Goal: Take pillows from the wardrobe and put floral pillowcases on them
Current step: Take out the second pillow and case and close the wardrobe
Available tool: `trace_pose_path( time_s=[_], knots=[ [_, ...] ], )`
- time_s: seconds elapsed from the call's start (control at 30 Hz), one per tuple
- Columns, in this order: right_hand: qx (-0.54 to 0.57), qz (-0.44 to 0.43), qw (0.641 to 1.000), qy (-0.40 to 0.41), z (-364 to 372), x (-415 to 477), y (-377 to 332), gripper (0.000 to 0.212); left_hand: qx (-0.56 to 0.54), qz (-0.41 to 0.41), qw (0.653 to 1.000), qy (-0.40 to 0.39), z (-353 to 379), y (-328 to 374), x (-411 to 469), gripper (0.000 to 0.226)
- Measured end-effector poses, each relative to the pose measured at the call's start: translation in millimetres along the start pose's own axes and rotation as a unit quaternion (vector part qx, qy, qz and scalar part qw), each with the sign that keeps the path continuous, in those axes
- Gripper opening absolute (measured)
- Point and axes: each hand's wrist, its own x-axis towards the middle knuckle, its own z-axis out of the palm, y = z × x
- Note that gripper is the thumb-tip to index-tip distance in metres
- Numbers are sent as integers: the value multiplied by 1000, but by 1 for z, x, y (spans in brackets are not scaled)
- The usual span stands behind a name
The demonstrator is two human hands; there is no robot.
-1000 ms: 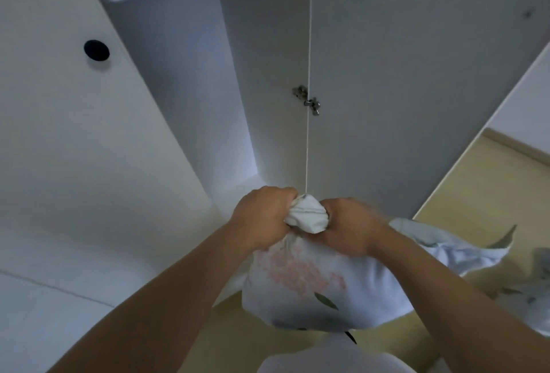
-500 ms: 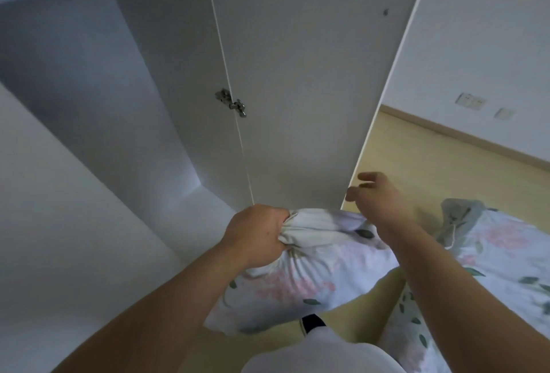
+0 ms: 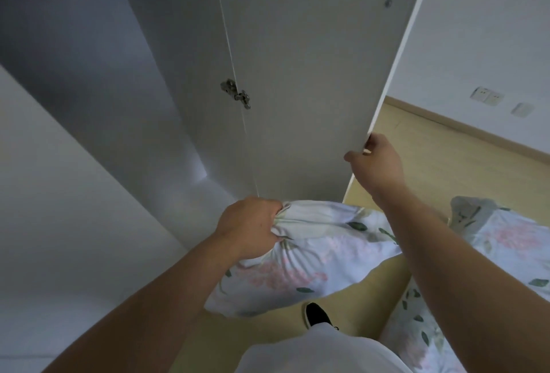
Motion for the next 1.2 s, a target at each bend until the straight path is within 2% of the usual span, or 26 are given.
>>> trace_pose_path(
  time_s=[0.1, 0.2, 0.43, 0.7, 0.8, 0.87, 0.93, 1.03, 1.1, 1.2],
  knots=[
    [-36, -27, 999, 21, 8, -17, -3, 28, -2, -2, 1000, -5, 2, -3, 2, 28],
    [-77, -66, 995, 14, 22, -38, -11, 31, -5, -12, 1000, -20, 1, -6, 0, 30],
    [-162, -138, 973, -89, 58, -76, -37, 33, -5, -43, 996, -72, 0, -31, -26, 23],
    [-167, -223, 933, -226, 119, -103, -72, 42, -5, -138, 989, -51, -3, -63, -70, 22],
    [-153, -272, 916, -251, 148, -112, -88, 55, -33, -189, 981, -32, -10, -77, -87, 23],
    [-138, -305, 910, -244, 158, -116, -99, 55, -72, -215, 974, -17, -15, -84, -94, 27],
    [-117, -357, 891, -255, 168, -121, -112, 51, -98, -246, 964, 3, -20, -93, -103, 21],
    [-116, -421, 853, -286, 188, -125, -136, 43, -69, -275, 958, 29, -25, -104, -114, 21],
    [-138, -436, 837, -300, 204, -122, -147, 43, -54, -292, 954, 45, -29, -109, -118, 24],
    [-161, -435, 818, -340, 221, -120, -159, 51, -39, -318, 945, 66, -35, -115, -123, 18]
  ],
)
